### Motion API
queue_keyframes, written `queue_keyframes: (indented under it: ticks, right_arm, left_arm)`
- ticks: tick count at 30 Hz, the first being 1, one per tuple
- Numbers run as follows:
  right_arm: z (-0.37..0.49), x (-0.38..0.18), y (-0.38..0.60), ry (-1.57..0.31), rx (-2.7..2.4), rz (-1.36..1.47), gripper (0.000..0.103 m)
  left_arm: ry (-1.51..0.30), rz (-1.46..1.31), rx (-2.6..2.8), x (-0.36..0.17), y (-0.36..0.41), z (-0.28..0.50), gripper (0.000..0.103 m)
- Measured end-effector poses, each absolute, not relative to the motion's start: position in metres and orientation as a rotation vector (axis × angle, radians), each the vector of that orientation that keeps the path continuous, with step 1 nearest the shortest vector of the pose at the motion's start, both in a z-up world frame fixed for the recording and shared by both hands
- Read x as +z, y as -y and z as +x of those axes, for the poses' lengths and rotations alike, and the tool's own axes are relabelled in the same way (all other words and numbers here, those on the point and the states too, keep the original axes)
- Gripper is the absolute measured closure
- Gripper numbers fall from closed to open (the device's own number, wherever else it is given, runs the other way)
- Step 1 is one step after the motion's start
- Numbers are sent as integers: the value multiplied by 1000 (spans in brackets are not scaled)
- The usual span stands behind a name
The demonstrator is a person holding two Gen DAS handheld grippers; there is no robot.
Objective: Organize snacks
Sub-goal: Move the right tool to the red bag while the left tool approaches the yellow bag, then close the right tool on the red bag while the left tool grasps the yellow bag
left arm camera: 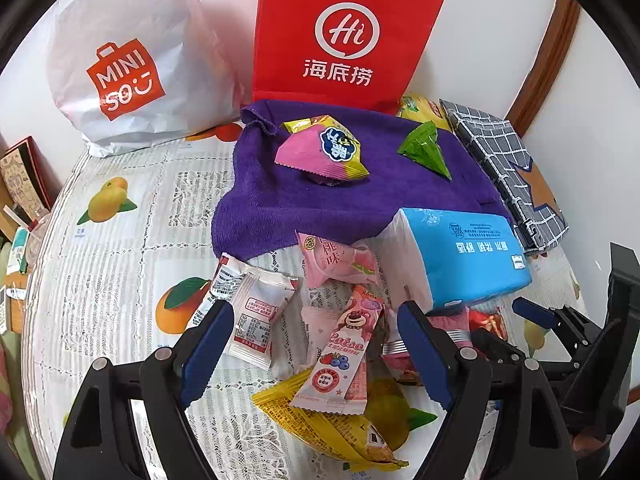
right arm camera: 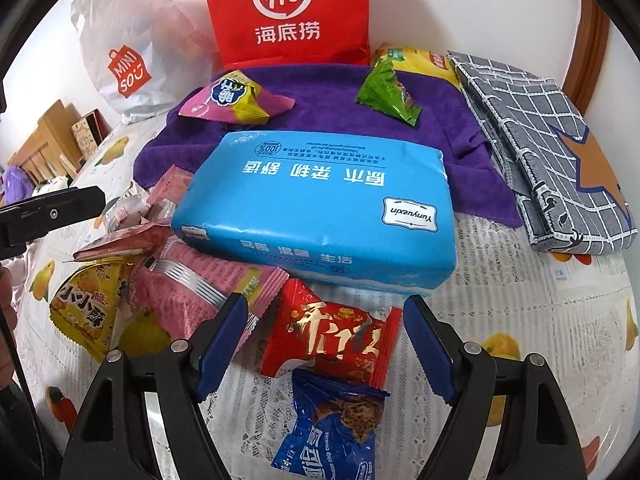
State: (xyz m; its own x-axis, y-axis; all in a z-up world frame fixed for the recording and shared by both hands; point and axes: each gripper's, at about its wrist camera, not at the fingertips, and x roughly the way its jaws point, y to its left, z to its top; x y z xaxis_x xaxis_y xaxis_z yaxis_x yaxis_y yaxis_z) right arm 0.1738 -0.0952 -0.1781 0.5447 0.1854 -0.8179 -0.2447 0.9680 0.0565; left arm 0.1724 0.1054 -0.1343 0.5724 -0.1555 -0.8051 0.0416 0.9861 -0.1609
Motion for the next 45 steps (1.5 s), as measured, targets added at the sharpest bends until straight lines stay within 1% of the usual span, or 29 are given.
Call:
queue_keyframes:
  ticks: [5,7,8,10,12,15,17,19,23,25,29,31,32,33,34,41,45]
  right_arm:
    - [176,-180,98,-964,256,-48,24]
    - [177,-181,100,-969,258,-46,34]
    - [178,-183,101,-977,257,-48,37]
    - [179,-184,104,-992,259,-42,50]
    - [179,-186,107,-1007,275,-19,56]
    - [175,-184,112,-997,287,2,56]
    - [172,-182,111,-988,311,8,54]
    - [171,-182,107,-990,321,-13,43]
    - [173,-193,101,-1012,283,-62,41]
    - [177,-201,101,-1028,259,-71,33]
    - [176,-205,99,-993,240,-117,34]
    - [176,-203,100,-984,243,-119,42]
    - [175,-202,101,-980,250,-114,43]
    - [175,-201,103,-977,262,-108,47]
    - [174,-199,104,-974,275,-101,49]
    - [163,-192,118,-950,288,-73,49]
    - [159,-187,127,-931,290,-56,49]
  left_arm:
    - [-946,-139,-103,-132,-111,173,20]
    - [-940,-145,-87,-130,-116,173,20]
    - [-938,-151,-83,-129,-118,173,20]
    - [-935,-165,-78,-128,-122,173,20]
    - [-932,-174,-69,-127,-125,173,20]
    - [-932,-176,-66,-126,-128,173,20]
    - [-931,-175,-64,-125,-129,172,20]
    - [-930,-178,-60,-125,-129,171,20]
    - [-929,-174,-58,-124,-129,169,20]
    - [-926,-168,-52,-124,-130,166,20]
    - [-926,-179,-33,-125,-139,161,20]
    - [-934,-199,-28,-126,-145,159,20]
    - [-939,-207,-30,-128,-147,158,20]
    - [-946,-215,-36,-129,-148,157,20]
    - [-951,-219,-46,-131,-147,157,20]
    - [-1024,-231,-131,-149,-126,153,20]
    - [-1074,-190,-132,-163,-112,146,20]
